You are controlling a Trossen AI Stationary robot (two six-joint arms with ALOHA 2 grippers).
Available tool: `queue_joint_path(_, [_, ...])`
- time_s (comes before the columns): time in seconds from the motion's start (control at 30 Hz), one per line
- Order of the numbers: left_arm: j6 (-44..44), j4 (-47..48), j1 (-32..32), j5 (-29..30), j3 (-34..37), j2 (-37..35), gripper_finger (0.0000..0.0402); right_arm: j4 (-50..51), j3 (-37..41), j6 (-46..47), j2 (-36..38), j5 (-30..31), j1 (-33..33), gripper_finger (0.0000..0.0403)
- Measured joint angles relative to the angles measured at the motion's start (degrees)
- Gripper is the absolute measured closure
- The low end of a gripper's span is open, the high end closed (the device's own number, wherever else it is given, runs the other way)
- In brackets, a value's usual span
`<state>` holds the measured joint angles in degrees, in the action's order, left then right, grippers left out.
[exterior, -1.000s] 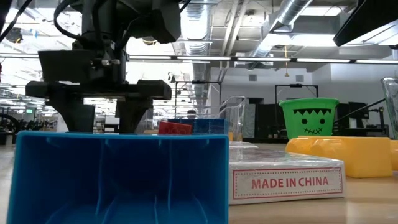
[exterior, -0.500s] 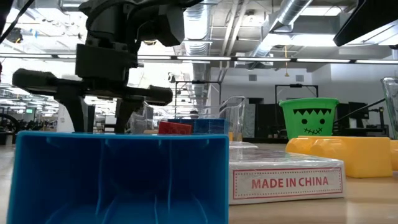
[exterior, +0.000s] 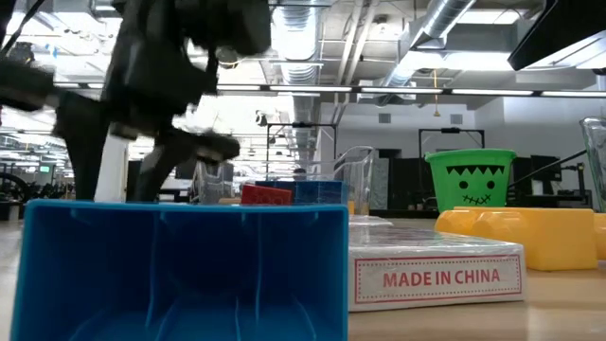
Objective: Pick & Place Toys
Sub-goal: Put the blue game piece into the top transparent bin
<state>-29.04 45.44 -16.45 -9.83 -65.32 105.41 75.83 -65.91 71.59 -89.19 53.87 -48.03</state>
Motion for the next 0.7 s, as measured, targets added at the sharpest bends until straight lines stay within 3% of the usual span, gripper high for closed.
queue_joint_path(0.17, [7.1,-6.5,0.5,-2.7,-0.2,-4.3,0.0273,0.0,0.0,0.0,0.0,0.0,-0.1,0.0184])
queue_joint_path(0.37, [10.2,-15.3,1.4,0.9,-0.2,-9.7,0.0272,0.2,0.0,0.0,0.0,0.0,-1.3,0.0184])
queue_joint_path(0.7, [11.0,-26.5,8.8,24.7,-0.3,-14.2,0.0271,0.1,0.0,0.0,0.0,0.1,-1.4,0.0184])
